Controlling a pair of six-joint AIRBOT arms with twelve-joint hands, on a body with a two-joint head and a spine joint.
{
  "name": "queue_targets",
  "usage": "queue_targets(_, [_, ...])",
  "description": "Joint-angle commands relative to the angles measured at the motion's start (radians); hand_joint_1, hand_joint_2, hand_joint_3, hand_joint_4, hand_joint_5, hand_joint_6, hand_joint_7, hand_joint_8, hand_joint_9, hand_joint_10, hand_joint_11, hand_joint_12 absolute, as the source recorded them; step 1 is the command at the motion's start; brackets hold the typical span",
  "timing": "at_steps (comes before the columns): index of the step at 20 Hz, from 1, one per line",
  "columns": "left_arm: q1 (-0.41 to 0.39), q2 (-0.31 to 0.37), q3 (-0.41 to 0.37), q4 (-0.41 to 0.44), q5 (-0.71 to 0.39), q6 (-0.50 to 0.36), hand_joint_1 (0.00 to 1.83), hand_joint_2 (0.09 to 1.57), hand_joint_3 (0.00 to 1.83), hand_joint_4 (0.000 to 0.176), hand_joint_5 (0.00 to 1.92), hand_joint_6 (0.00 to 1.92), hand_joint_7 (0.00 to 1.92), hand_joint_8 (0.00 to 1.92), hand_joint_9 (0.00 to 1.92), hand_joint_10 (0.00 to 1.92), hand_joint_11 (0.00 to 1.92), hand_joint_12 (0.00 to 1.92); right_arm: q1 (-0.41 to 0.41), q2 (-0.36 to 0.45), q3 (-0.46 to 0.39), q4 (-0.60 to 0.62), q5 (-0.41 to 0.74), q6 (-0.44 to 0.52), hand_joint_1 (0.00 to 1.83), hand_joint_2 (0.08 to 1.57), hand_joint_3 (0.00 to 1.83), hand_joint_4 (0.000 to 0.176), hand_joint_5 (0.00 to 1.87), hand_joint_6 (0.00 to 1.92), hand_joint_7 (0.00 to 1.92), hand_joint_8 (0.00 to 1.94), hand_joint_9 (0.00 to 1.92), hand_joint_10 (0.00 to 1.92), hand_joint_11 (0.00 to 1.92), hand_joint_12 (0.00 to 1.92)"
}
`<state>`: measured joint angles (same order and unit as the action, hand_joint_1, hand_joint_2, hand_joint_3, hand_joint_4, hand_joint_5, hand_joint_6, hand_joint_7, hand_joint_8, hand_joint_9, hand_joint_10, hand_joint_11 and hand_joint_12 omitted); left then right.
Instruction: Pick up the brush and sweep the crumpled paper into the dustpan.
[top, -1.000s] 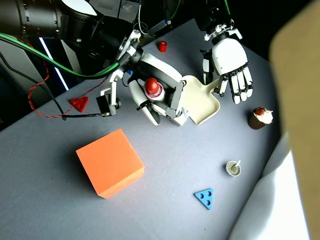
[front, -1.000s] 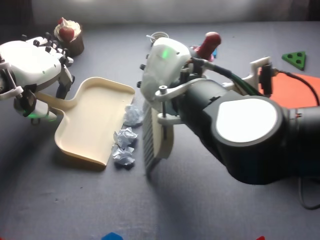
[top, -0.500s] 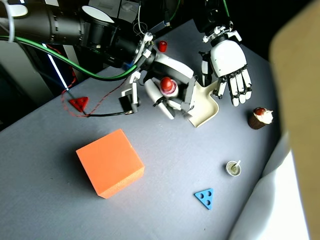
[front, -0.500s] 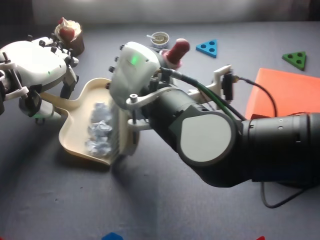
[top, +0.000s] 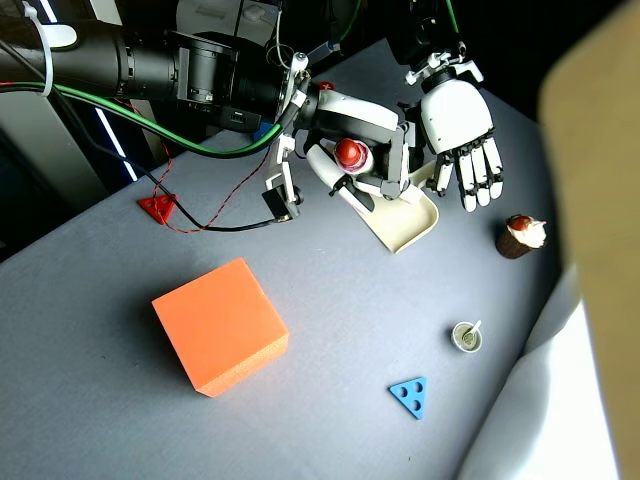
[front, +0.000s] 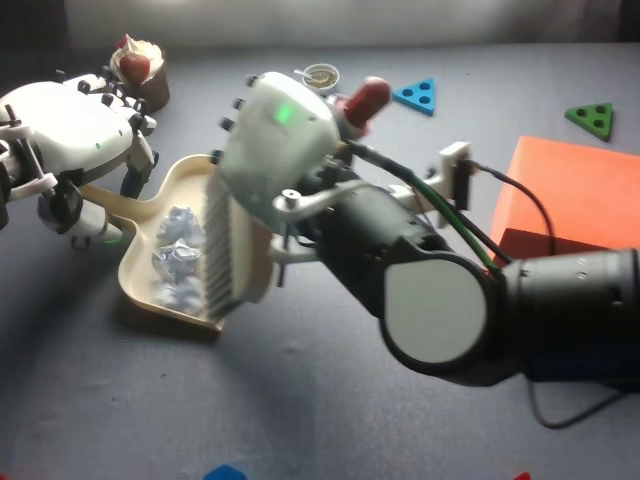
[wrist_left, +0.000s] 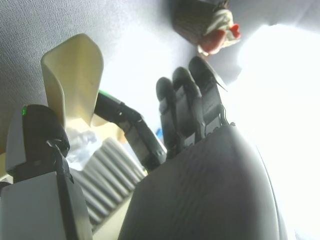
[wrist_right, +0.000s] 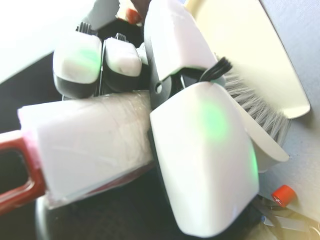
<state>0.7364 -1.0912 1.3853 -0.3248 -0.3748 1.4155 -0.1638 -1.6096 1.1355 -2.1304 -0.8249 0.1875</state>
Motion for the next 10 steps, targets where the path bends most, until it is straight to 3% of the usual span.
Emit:
queue_targets(1, [-0.015,0.006,0.002,0.009,-0.105,0.005,1.01,1.14,0.0,0.136,0.93,1.06,0.33,0.0,0.2,0.0,0.0,0.47,0.004,0.02,-0.018,-0.093,-0.083,-0.009,1.53,1.14,0.0,0.112,0.99,1.92,0.97,1.94,1.24,1.92,1.37,1.92])
queue_targets(2, [-0.015,0.006,0.002,0.009,-0.105,0.004,1.02,1.13,0.0,0.125,0.94,1.04,0.34,0.01,0.22,0.0,0.0,0.47,0.001,0.037,-0.035,-0.093,-0.084,-0.009,1.54,1.14,0.0,0.112,0.99,1.92,0.97,1.94,1.24,1.92,1.37,1.92])
queue_targets(4, [-0.015,0.006,0.001,0.009,-0.105,0.004,1.01,1.13,0.0,0.164,0.95,1.03,0.34,0.0,0.24,0.01,0.0,0.58,-0.002,0.076,-0.065,-0.093,-0.091,0.004,1.53,1.14,0.0,0.109,0.97,1.92,0.96,1.94,1.24,1.92,1.37,1.92])
queue_targets(6, [-0.015,0.008,-0.001,0.009,-0.105,0.004,1.01,1.13,0.0,0.167,0.95,1.03,0.35,0.0,0.24,0.01,0.0,0.59,-0.002,0.105,-0.081,-0.093,-0.094,0.032,1.52,1.15,0.0,0.109,0.97,1.92,0.97,1.94,1.24,1.92,1.36,1.92])
queue_targets(7, [-0.014,0.01,-0.002,0.009,-0.105,0.004,1.01,1.13,0.0,0.138,0.94,1.05,0.34,0.0,0.21,0.01,0.0,0.51,-0.002,0.124,-0.094,-0.09,-0.094,0.033,1.51,1.15,0.0,0.109,0.96,1.92,0.97,1.94,1.23,1.92,1.36,1.92])
queue_targets(8, [-0.014,0.01,-0.002,0.009,-0.105,0.004,1.01,1.13,0.0,0.143,0.93,1.05,0.34,0.0,0.21,0.0,0.0,0.51,-0.002,0.136,-0.102,-0.089,-0.095,0.033,1.51,1.16,0.01,0.11,0.96,1.92,0.97,1.94,1.24,1.92,1.37,1.92])
queue_targets(10, [-0.015,0.01,-0.001,0.012,-0.103,0.004,1.02,1.13,0.0,0.133,0.95,1.03,0.34,0.0,0.24,0.01,0.0,0.52,-0.002,0.186,-0.151,-0.089,-0.111,0.038,1.51,1.15,0.0,0.113,0.97,1.92,0.97,1.94,1.23,1.92,1.37,1.92])
